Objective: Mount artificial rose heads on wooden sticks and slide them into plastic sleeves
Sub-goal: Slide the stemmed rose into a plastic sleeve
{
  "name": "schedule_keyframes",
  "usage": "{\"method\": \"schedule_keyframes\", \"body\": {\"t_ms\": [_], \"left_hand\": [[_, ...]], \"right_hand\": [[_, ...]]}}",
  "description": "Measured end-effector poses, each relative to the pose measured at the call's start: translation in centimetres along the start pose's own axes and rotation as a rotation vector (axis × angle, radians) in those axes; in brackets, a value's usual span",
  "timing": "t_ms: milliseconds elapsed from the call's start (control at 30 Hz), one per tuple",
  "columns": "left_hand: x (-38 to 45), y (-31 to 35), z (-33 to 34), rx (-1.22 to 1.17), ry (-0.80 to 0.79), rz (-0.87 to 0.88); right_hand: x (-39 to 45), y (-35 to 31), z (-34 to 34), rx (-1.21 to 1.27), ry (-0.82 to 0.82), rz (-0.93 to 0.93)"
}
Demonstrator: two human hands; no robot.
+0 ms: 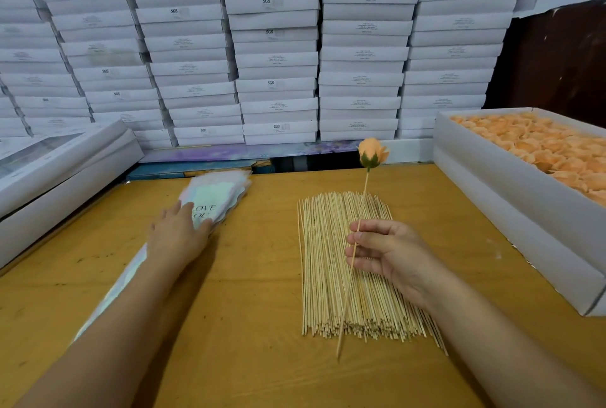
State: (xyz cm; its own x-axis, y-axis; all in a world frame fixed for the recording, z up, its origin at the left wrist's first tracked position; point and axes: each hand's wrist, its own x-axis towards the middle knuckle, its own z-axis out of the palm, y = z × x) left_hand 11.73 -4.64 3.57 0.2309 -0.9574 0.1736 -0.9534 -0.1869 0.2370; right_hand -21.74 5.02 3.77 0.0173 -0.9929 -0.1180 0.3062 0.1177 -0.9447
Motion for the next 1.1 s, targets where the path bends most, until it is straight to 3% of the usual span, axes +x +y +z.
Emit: {"method": "schedule_keyframes", "body": {"t_ms": [133,367,467,600,1100], "left_hand": [[0.6,-0.9,1.0,0.231,-0.160,-0.033],[0.5,-0.5,0.2,0.143,0.045,-0.116],[0.9,-1.2,0.0,0.092,-0.011,-0.124],[1.6,-2.1,0.5,0.196,-0.119,-0.097],[0.9,-0.7,0.2,0.220,-0.025,-0.174]], "right_hand": [[0.1,-0.1,-0.2,0.011,-0.008,-0.014],[0.2,-0.2,-0.5,0.004,0.002,-0.029],[0.2,-0.2,-0.6,-0.001,0.006,-0.032],[0.3,-0.2,-0.7,-0.014,0.007,-0.035],[0.5,-0.1,-0.9,-0.033,0.011,-0.039]]}}
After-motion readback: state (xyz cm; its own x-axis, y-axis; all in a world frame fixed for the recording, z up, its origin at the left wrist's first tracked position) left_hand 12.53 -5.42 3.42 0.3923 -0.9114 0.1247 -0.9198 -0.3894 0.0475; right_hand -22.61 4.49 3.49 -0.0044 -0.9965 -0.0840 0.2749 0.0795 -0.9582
